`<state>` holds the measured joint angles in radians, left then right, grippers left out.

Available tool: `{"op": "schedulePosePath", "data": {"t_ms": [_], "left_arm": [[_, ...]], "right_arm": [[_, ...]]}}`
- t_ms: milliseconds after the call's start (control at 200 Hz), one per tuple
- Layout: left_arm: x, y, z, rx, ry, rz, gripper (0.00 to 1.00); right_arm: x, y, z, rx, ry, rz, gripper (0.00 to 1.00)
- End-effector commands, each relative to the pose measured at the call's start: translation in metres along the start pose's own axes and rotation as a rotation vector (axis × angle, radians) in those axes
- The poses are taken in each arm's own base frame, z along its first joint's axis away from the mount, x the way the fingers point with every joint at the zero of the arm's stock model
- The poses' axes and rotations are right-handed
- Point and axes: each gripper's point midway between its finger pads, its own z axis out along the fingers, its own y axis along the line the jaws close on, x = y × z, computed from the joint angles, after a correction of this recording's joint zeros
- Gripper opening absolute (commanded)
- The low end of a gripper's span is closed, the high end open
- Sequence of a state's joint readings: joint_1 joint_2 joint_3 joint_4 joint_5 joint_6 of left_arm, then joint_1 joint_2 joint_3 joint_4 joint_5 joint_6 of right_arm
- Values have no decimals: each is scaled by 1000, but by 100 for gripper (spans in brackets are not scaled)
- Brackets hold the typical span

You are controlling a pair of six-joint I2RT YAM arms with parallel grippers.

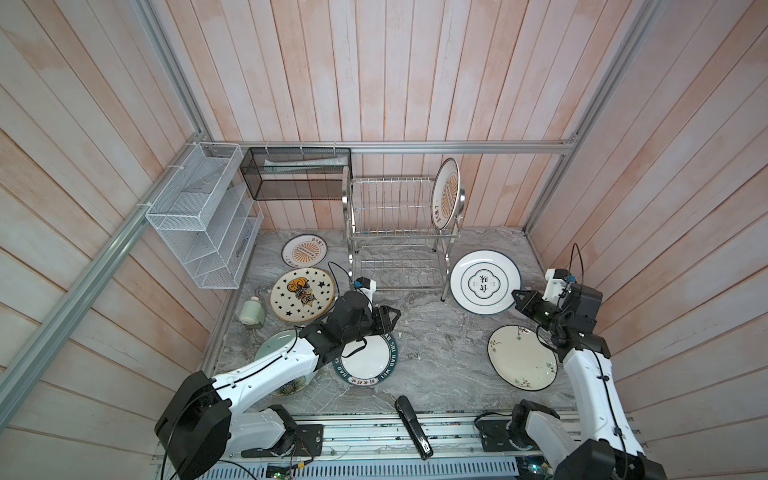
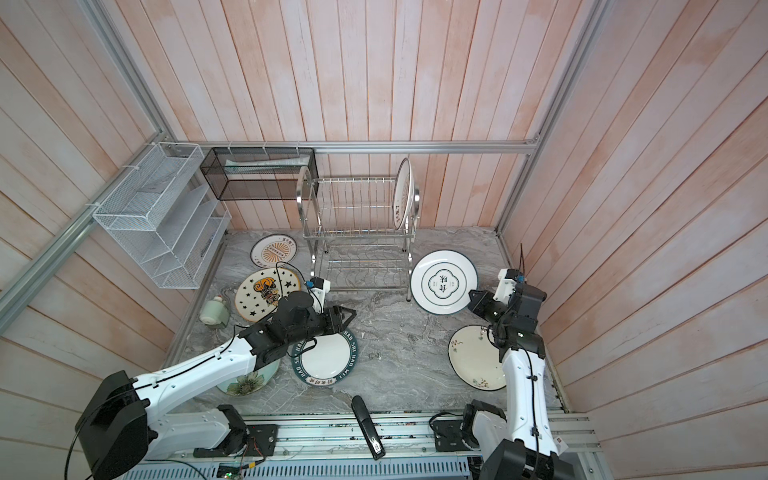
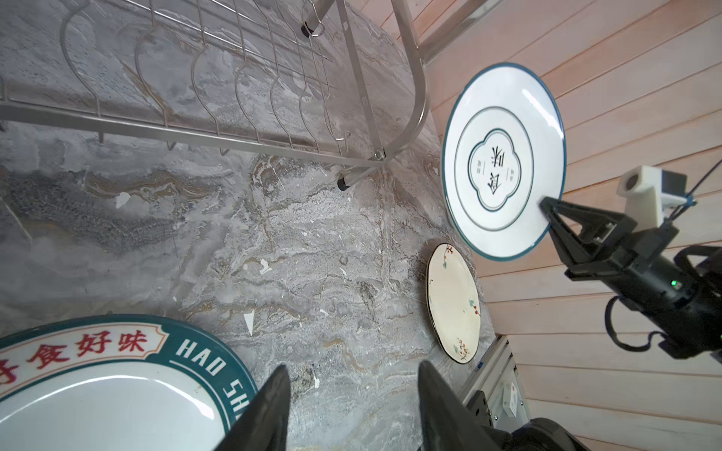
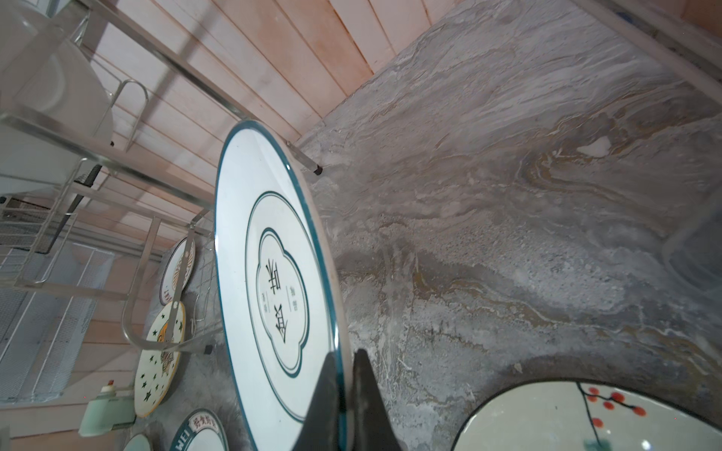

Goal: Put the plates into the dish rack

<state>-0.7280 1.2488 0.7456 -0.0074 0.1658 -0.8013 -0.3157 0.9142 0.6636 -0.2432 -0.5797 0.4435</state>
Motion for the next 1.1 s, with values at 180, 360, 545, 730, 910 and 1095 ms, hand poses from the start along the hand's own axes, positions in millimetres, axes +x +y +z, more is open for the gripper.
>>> {"op": "schedulePosePath", "data": {"t_ms": [180, 360, 545, 730, 910, 1095], "left_arm": [[-15, 24, 2, -37, 15, -10, 54], [-9, 24, 13, 0, 37, -21, 54], [-8, 21, 16, 34, 27, -23, 53], [-4, 24, 17, 37, 34, -35, 53], [-2, 31, 20, 3, 46, -41, 52], [-1, 27, 23, 28, 53, -45, 49]], "right_arm": [[44, 32, -4, -174, 118, -21, 0], [72, 59, 6, -271, 175, -31, 0], [98, 77, 25, -345, 236, -41, 0], [115, 94, 38, -385, 272, -54, 0], [124, 107, 41, -434, 291, -54, 0], [129, 118, 41, -476, 310, -54, 0]]}}
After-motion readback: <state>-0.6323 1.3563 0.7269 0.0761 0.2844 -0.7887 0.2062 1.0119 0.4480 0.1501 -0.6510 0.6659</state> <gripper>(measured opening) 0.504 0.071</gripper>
